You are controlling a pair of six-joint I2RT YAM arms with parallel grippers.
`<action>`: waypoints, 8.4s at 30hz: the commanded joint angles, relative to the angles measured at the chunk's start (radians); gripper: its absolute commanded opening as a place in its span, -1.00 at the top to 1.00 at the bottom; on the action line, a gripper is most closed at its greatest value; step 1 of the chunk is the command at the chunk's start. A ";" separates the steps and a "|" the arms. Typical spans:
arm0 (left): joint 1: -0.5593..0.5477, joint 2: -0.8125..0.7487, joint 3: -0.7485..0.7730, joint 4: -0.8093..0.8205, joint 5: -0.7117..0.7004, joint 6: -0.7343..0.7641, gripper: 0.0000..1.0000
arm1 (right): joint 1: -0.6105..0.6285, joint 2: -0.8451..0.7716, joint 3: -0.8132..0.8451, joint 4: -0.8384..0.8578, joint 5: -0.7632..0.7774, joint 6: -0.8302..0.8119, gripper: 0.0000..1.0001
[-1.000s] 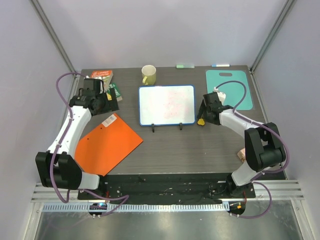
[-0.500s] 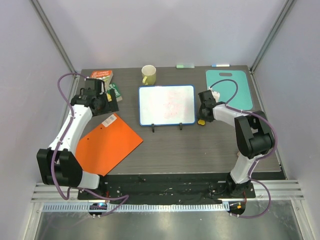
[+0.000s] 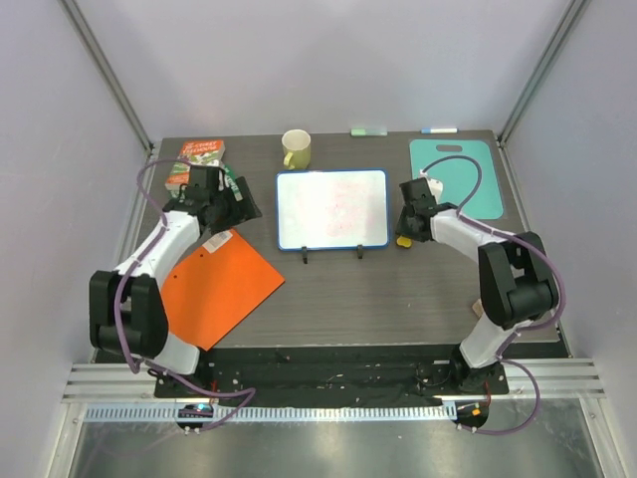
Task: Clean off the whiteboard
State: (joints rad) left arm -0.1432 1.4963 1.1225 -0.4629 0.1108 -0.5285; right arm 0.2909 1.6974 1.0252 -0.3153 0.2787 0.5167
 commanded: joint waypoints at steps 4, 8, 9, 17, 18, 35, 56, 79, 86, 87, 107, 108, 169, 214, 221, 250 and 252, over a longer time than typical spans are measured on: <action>-0.006 0.084 -0.156 0.608 0.185 -0.119 -0.63 | 0.002 -0.168 0.035 0.015 -0.070 0.008 0.96; -0.006 0.133 -0.205 0.811 0.246 -0.148 -0.56 | 0.022 -0.186 0.067 0.047 -0.118 0.002 0.97; -0.006 0.148 -0.190 0.816 0.280 -0.145 -0.55 | 0.031 -0.185 0.078 0.048 -0.122 -0.004 0.97; -0.006 0.310 -0.152 0.984 0.412 -0.208 -0.57 | 0.086 -0.102 0.130 0.142 -0.171 -0.020 0.97; -0.004 0.327 -0.129 0.988 0.427 -0.211 -0.55 | 0.099 -0.094 0.131 0.159 -0.177 -0.023 0.97; -0.007 0.386 -0.162 1.090 0.491 -0.209 1.00 | 0.237 0.090 0.228 0.240 -0.092 -0.032 0.79; -0.007 0.387 -0.184 1.034 0.451 -0.169 1.00 | 0.277 0.044 0.173 0.190 0.057 -0.007 0.17; -0.007 0.384 -0.202 0.985 0.428 -0.130 1.00 | 0.491 -0.105 -0.046 -0.100 -0.065 0.011 0.60; -0.007 0.387 -0.194 0.969 0.434 -0.128 1.00 | 0.518 -0.070 -0.042 -0.122 -0.075 0.022 0.21; -0.009 0.386 -0.194 0.963 0.434 -0.126 1.00 | 0.519 -0.068 -0.039 -0.125 -0.072 0.022 0.14; -0.013 0.403 -0.182 0.937 0.443 -0.113 1.00 | 0.536 -0.056 -0.024 -0.182 -0.018 0.043 0.12; -0.013 0.404 -0.181 0.935 0.443 -0.113 1.00 | 0.536 -0.050 -0.025 -0.180 -0.016 0.046 0.13; -0.058 0.403 -0.242 0.943 0.389 -0.021 1.00 | 0.452 0.294 0.283 0.266 0.293 -0.213 0.98; -0.058 0.407 -0.242 0.948 0.392 -0.022 1.00 | 0.364 0.148 0.019 0.311 0.248 -0.023 0.98; -0.058 0.410 -0.240 0.945 0.392 -0.022 1.00 | 0.520 0.249 0.122 0.323 0.157 0.015 0.98; -0.058 0.421 -0.224 0.926 0.394 -0.024 1.00 | 0.447 0.229 0.088 0.137 0.315 0.192 0.98; -0.058 0.420 -0.224 0.926 0.394 -0.024 1.00 | 0.500 0.255 0.136 0.142 0.277 0.201 0.97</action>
State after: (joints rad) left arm -0.1699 1.8706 0.9119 0.5934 0.5941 -0.6933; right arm 0.6899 1.8141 1.1110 -0.1390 0.7753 0.7094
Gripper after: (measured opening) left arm 0.111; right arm 0.332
